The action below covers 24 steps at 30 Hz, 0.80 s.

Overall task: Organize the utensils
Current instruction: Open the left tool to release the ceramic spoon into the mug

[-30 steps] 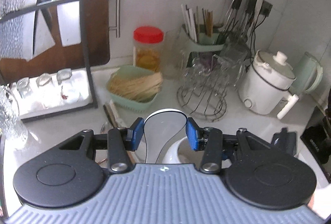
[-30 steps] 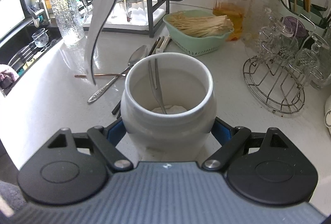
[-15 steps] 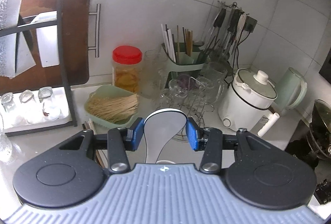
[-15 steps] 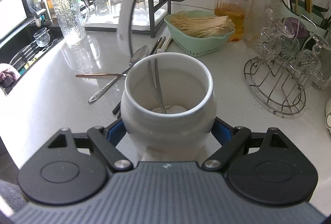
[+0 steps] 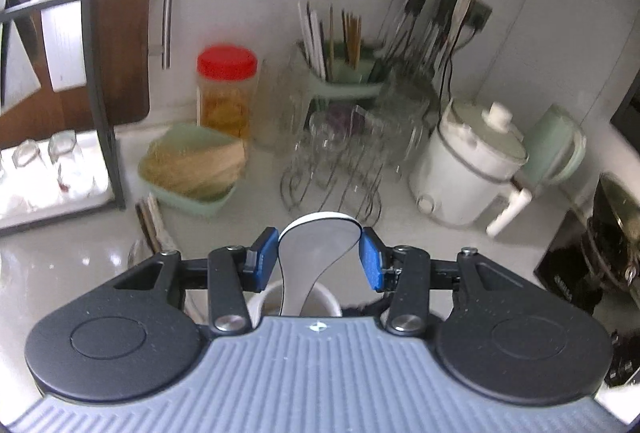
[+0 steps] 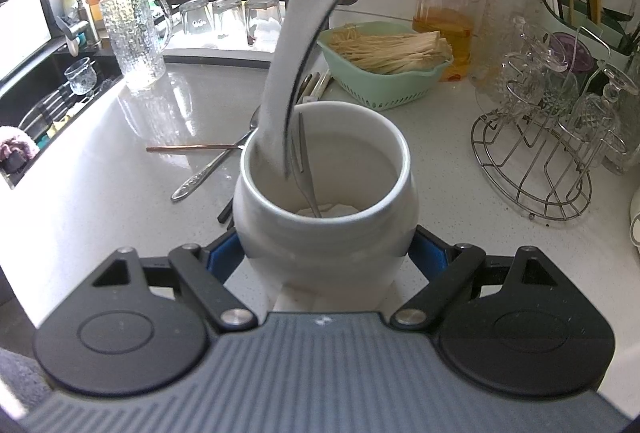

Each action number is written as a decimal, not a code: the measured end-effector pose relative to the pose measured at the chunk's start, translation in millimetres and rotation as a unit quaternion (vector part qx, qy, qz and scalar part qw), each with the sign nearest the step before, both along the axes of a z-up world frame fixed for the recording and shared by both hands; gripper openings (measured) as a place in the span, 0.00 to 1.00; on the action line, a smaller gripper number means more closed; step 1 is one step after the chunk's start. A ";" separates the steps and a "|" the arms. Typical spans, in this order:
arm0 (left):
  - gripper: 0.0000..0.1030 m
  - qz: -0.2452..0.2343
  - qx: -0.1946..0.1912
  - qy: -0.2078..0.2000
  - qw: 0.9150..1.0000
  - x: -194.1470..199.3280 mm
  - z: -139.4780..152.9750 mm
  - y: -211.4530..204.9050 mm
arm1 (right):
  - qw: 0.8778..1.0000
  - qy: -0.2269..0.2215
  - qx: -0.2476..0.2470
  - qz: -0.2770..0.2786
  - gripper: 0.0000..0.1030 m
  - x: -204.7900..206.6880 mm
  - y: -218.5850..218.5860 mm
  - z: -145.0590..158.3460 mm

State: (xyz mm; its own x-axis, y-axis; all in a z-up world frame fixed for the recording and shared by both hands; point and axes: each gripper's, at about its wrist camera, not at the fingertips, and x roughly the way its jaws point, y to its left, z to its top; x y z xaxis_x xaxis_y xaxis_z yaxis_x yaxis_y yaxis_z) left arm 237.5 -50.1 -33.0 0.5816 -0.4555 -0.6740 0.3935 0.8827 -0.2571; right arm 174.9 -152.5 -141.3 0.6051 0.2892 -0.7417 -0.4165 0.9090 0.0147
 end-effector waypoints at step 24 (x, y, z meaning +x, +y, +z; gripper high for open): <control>0.16 -0.035 0.078 0.178 0.980 26.6 -40.7 -2.4 | 1.000 -0.004 0.001 -0.007 0.87 -1.2 -0.9 -0.1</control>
